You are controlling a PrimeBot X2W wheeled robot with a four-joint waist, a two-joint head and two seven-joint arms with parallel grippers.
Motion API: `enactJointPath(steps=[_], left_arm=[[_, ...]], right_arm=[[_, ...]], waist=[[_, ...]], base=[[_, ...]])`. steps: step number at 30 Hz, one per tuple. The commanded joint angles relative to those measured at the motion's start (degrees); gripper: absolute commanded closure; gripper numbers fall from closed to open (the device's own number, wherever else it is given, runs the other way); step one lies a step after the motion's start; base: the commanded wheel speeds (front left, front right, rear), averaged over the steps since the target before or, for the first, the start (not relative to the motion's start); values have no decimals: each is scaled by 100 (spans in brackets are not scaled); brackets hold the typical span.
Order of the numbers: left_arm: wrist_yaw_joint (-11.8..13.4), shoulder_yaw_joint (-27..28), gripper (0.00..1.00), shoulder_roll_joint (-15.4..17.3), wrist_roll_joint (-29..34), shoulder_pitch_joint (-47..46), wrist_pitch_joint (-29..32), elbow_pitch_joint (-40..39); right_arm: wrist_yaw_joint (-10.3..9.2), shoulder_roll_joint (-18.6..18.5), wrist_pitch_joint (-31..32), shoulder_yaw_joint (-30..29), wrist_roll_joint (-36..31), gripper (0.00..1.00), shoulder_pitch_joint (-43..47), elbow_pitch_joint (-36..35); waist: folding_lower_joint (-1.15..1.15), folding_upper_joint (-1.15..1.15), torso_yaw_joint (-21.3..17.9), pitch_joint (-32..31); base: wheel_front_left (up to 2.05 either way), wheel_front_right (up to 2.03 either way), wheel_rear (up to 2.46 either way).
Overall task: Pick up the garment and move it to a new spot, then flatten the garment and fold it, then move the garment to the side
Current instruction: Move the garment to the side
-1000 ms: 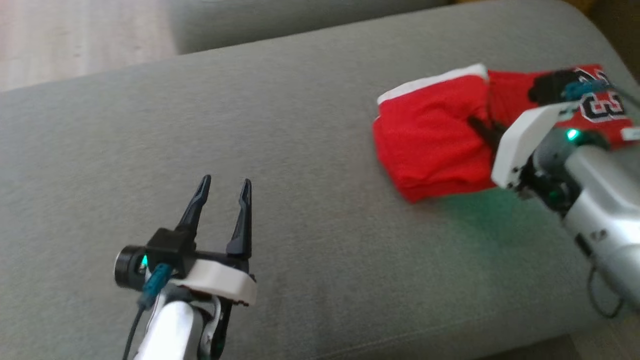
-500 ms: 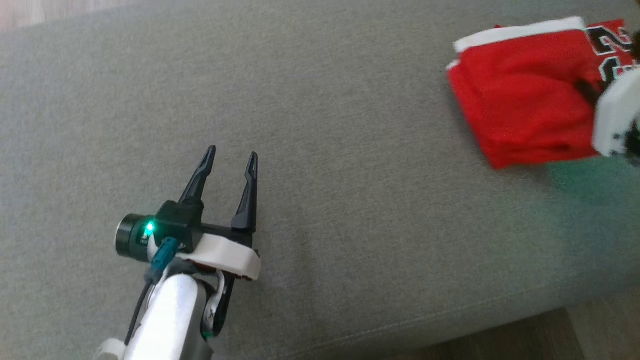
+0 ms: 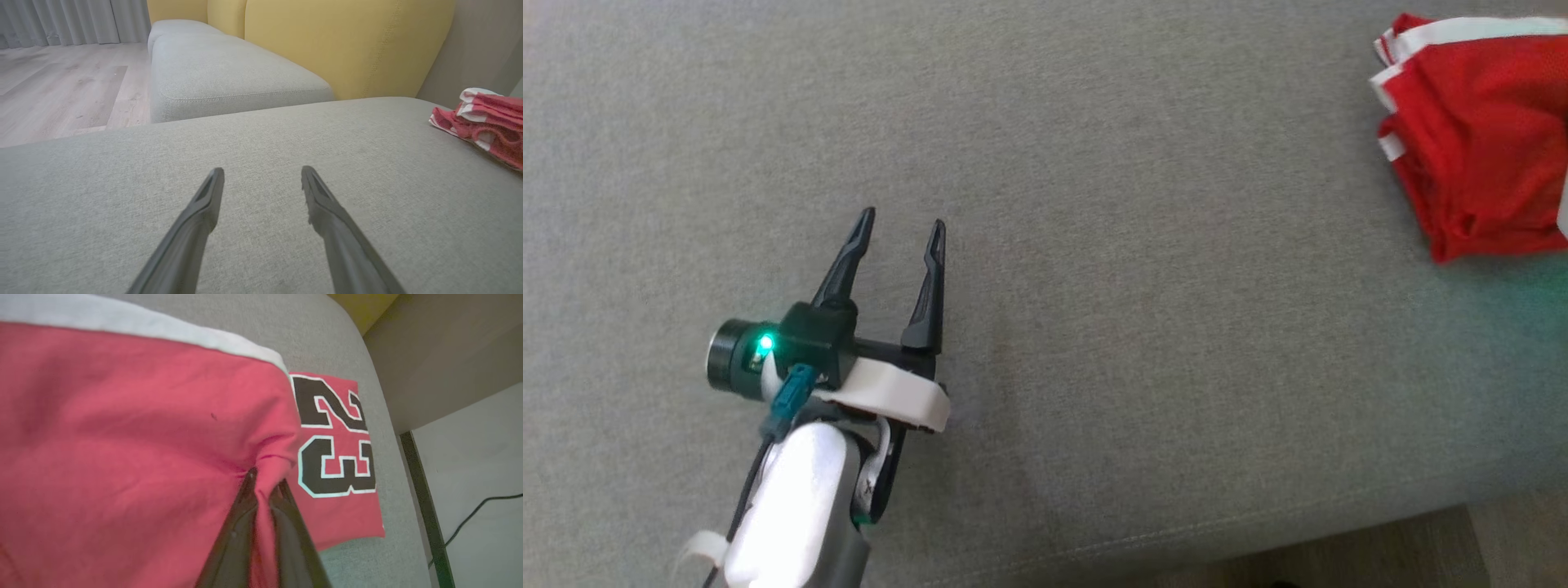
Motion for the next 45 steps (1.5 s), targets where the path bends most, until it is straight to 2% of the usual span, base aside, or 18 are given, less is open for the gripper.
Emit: enactJointPath(steps=[1, 4, 5, 6, 7, 12, 17, 21, 26, 30, 32, 37, 40, 41, 45], left_arm=[[21, 141, 0, 29, 52, -157, -44, -156], [29, 140, 0, 29, 54, -162, -44, -147], [30, 139, 0, 29, 50, -164, -44, -141], [33, 137, 0, 29, 44, -165, -44, -135], [37, 136, 0, 29, 34, -164, -44, -128], [92, 228, 0, 29, -60, -53, -44, -176], [143, 577, 0, 30, -247, 239, -44, -297], [139, 865, 0, 45, -358, 483, -44, -434], [87, 1130, 0, 43, -561, 747, -44, -377], [62, 1224, 0, 53, -564, 847, -44, -284], [45, 1287, 0, 51, -612, 864, -44, -245], [-21, 1383, 0, 51, -781, 872, -44, 66], [39, 1471, 0, 70, -694, 842, -44, 188], [39, 1471, 0, 70, -694, 842, -44, 188], [44, 1589, 0, 76, -615, 849, -44, 244]], right_arm=[[39, -140, -91, -20, 12, 100, -91, 75], [39, -13, -85, -90, 42, 100, -110, 347], [39, 17, -79, -116, 62, 76, -106, 393], [39, 37, -112, -136, 67, 27, -110, 426], [39, 65, -149, -173, 93, 0, -104, 453], [39, 186, -431, -143, -39, 0, -137, 523], [39, 411, -1435, -256, -28, 0, -270, 221], [39, 699, -1854, -399, 117, 0, -163, -177], [39, 907, -2079, -450, 48, 0, 208, -699], [39, 936, -2146, -709, -33, 0, 650, -1048], [39, 891, -2153, -1023, -192, 0, 880, -1363], [39, 876, -2155, -2374, -832, 0, 2003, -2343], [39, 1076, -2156, -3292, -1424, 0, 2880, -2970], [39, 1076, -2156, -3292, -1424, 0, 2880, -2970], [39, 1502, -2156, -4333, -2361, 0, 3927, -3797]], waist=[[0, 0, 37, 33], [0, 0, 77, 49], [0, 0, 88, 45], [0, 0, 98, 35], [0, 0, 106, 11], [0, 0, 97, -372], [0, 0, 71, -1022], [0, 0, 19, -1486], [0, 0, 27, -1914], [0, 0, 74, -2093], [0, 0, 106, -2131], [0, 0, 183, -2174], [0, 0, 227, -2184], [0, 0, 227, -2184], [0, 0, 284, -2178]], base=[[0, 0, 0], [0, 0, 0], [0, 0, 0], [0, 0, 0], [0, 0, 0], [0, 0, 0], [0, 0, 0], [0, 0, 0], [0, 0, 0], [0, 0, 0], [0, 0, 0], [0, 0, 0], [0, 0, 0], [0, 0, 0], [0, 0, 0]])
